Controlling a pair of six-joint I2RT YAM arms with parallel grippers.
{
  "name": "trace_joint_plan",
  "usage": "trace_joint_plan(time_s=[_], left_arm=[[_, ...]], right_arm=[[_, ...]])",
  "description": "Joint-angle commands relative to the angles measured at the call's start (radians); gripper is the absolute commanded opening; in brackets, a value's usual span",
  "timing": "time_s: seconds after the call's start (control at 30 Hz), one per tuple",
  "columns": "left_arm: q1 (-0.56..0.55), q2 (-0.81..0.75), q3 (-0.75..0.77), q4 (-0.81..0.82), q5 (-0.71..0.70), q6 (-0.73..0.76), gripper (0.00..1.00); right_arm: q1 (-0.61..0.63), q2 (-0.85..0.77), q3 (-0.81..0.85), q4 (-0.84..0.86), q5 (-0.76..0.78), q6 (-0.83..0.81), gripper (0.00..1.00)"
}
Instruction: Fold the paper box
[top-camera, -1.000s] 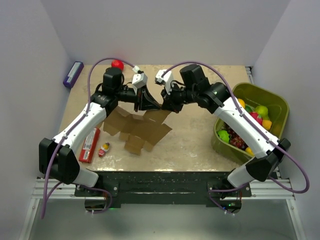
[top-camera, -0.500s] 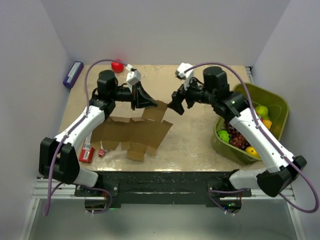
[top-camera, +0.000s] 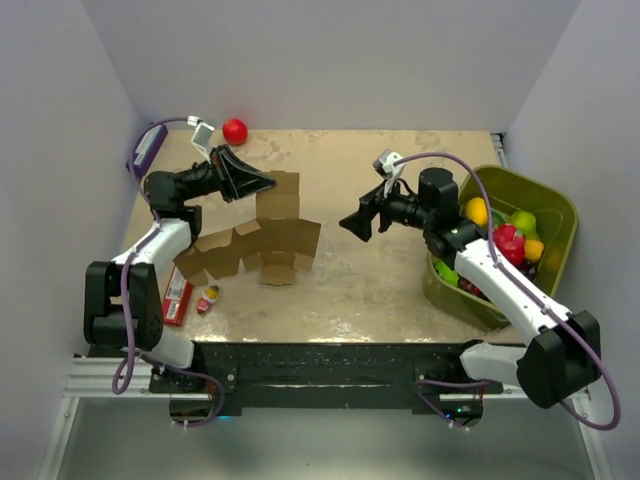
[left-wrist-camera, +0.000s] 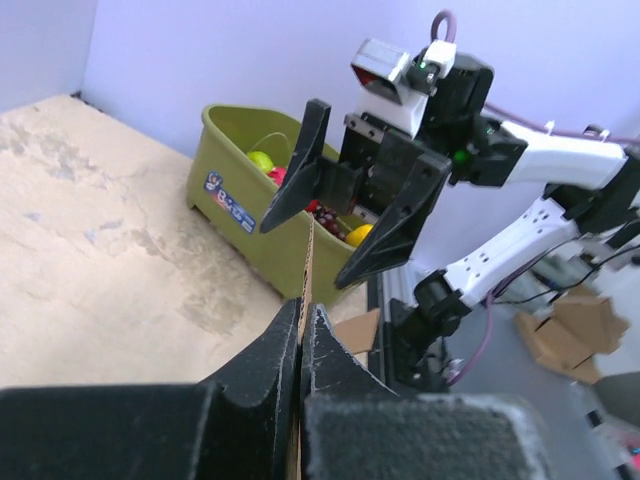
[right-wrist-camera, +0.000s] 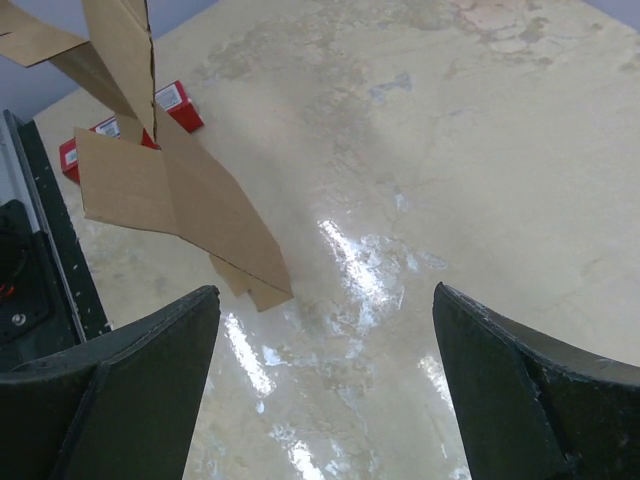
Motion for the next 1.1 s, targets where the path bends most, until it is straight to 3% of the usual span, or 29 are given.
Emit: trace_joint_plan(time_s=[0.0,0.27,0.8,0.9,0.93,1.07], left_arm=[[0.028,0.01,-0.01,0.372,-0.029,-0.143,0.0],[0.037,0.004,-0.014,0.282,-0.042,-0.092,0.0],[0.037,-0.019,-0.043,0.188,-0.081,-0.009,0.0],[0.037,-0.014,-0.042,0.194,-0.08,-0.012,0.0],[0.037,-0.016,-0.042,0.188,-0.077,-0.008,0.0],[0.037,-0.023,-0.043,0.116,-0.081,0.066,0.0]], right_arm=[[0.019,0.031,-0.063,0.231,-0.047,0.072,0.89],[0.174,0.053,-0.134,0.331,0.048,0.021,0.88],[0.198,0.223,-0.133,0.535,0.034,0.123,0.82],[0.2,0.245,-0.113,0.536,0.017,0.124,0.73],[0.2,0.249,-0.107,0.538,0.011,0.127,0.64],[0.2,0.275,-0.082,0.535,-0.021,0.146,0.43]])
